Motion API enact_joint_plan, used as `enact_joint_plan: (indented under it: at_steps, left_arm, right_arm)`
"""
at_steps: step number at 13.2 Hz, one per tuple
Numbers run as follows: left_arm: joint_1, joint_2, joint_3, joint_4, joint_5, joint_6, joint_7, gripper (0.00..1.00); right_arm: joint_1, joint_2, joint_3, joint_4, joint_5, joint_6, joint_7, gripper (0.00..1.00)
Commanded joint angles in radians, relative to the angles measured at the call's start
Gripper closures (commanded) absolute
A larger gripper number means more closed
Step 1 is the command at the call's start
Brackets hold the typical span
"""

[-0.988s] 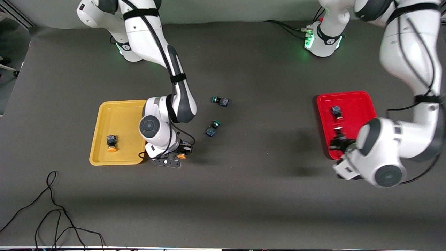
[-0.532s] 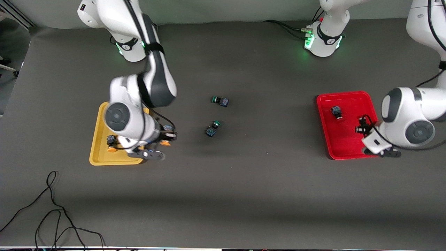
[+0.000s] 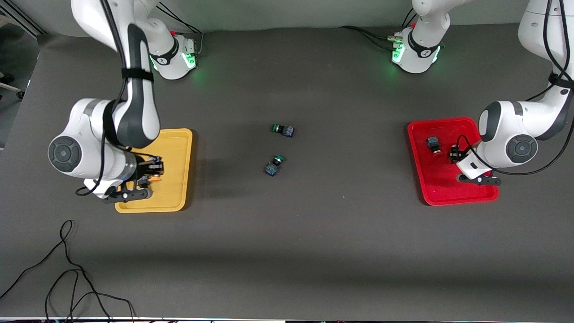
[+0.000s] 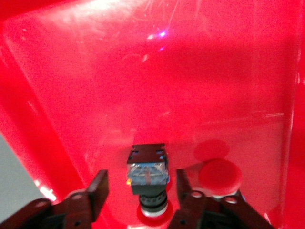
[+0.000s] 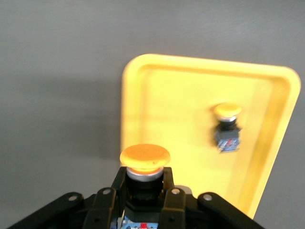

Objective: Place red and yellow buttons in trays

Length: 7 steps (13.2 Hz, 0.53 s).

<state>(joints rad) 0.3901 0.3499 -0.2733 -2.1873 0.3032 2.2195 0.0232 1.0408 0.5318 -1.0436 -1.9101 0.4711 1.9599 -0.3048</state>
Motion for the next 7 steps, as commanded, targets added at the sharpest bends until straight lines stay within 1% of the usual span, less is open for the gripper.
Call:
enact_joint_plan:
  at_steps: [1, 2, 3, 4, 5, 6, 7]
  left_arm:
    - [-0.022, -0.107, -0.030, 0.125, -0.041, -0.253, 0.011, 0.00]
    - [-0.028, -0.123, -0.067, 0.230, -0.080, -0.387, 0.000, 0.00]
    - [-0.028, -0.135, -0.087, 0.330, -0.090, -0.496, -0.003, 0.00]
    - [-0.025, -0.152, -0.095, 0.413, -0.096, -0.588, 0.013, 0.00]
    - [-0.027, -0.175, -0.096, 0.478, -0.116, -0.662, 0.014, 0.00]
    - [-0.028, -0.213, -0.098, 0.516, -0.134, -0.690, 0.012, 0.00]
    - [-0.027, -0.254, -0.096, 0.518, -0.154, -0.681, 0.014, 0.00]
  right_arm:
    - [-0.002, 0.088, 0.063, -0.082, 0.110, 0.126, -0.056, 0.96]
    - [-0.027, 0.118, 0.082, -0.081, 0.151, 0.131, -0.080, 0.96]
    - [-0.042, 0.137, 0.095, -0.079, 0.176, 0.136, -0.111, 0.96]
    - [-0.056, 0.161, 0.106, -0.079, 0.194, 0.145, -0.128, 0.96]
    - [-0.067, 0.166, 0.115, -0.079, 0.204, 0.157, -0.146, 0.92]
    - [-0.079, 0.166, 0.120, -0.076, 0.204, 0.156, -0.148, 0.73]
    - [-0.084, 0.165, 0.120, -0.072, 0.205, 0.154, -0.146, 0.17]
